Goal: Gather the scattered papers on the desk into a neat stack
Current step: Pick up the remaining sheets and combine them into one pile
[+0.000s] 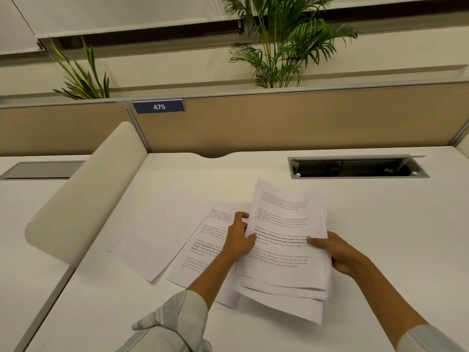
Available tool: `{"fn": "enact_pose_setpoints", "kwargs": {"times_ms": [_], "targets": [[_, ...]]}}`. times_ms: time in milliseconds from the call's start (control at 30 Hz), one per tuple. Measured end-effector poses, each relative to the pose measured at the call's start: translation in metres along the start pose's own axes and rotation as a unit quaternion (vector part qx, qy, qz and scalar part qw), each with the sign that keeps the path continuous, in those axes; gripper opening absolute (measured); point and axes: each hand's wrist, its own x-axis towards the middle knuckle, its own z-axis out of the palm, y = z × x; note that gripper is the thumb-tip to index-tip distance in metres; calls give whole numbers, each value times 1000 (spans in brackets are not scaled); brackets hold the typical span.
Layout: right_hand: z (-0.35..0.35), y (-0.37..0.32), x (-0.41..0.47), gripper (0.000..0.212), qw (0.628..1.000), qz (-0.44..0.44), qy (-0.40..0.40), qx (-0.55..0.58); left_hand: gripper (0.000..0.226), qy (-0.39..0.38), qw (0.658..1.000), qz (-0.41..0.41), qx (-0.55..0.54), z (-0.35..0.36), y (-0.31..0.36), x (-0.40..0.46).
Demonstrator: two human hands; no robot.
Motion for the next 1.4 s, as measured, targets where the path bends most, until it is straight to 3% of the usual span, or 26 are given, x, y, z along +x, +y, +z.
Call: {"fn": "enact_pose_setpoints", "kwargs": {"times_ms": [100,167,233,300,367,467,567,667,767,900,1033,1100,1167,1300,1400], "targets": [[-2,6,3,37,1000,1,15,-23,47,38,999,5,8,-21,-13,4],[-5,10,3,36,999,4,33,-26,37,122,986,14,111,-49,-32,8],[-9,13,4,34,999,7,47,-25,40,169,947,-33,273,-82,-55,9],[-11,16,5,31,998,8,58,-11,64,139,894,-138,404,-112,-75,7],[-10,17,6,28,998,7,67,2,89,87,863,-224,444,-134,-87,3],[-7,18,8,26,997,10,70,11,104,41,874,-263,406,-149,-102,0],[-5,20,10,24,997,13,72,18,90,33,867,-230,441,-151,-111,-3],[-6,19,9,24,997,9,79,18,53,57,858,-182,476,-151,-114,-6],[-11,17,7,28,996,3,87,21,20,112,871,-146,455,-156,-110,-9],[-18,15,4,28,995,1,95,25,10,168,893,-65,411,-170,-78,-2],[-22,14,3,30,995,-11,98,34,16,203,884,26,421,-178,-27,9],[-23,14,3,32,995,-16,97,35,29,189,874,52,444,-167,-6,6],[-25,14,3,34,994,-23,95,41,45,154,891,55,423,-148,8,1],[-36,9,-3,40,992,-46,94,66,46,77,977,61,190,-138,21,-2],[-47,7,-10,52,990,-66,93,77,36,-25,999,-1,-26,-156,14,-6]]}}
